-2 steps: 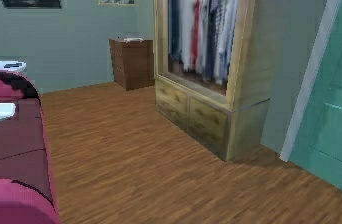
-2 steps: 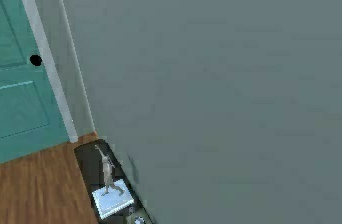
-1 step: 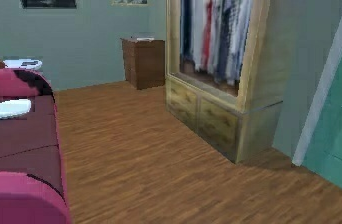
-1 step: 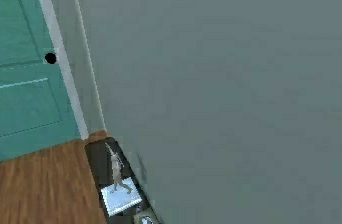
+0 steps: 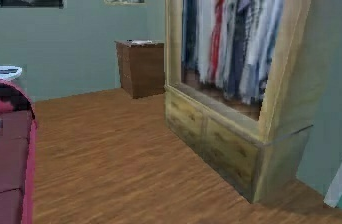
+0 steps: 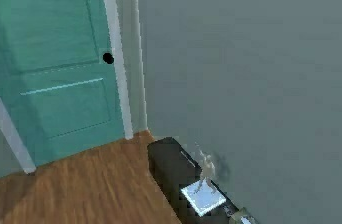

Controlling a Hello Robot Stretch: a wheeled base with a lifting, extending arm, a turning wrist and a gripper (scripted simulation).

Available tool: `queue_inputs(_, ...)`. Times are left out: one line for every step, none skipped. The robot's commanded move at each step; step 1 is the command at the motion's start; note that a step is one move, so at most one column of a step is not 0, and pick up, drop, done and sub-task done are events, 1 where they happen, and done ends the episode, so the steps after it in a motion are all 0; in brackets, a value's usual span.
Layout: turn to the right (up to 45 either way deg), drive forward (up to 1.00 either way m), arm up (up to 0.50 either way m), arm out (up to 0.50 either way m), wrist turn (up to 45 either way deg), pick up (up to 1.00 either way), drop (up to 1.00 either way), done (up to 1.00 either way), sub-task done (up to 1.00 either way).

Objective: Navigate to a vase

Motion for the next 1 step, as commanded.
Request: queue_inputs(-24.0, 0.0, 0.0, 0.0, 0.0, 0.0, 0.0, 0.0, 0.0)
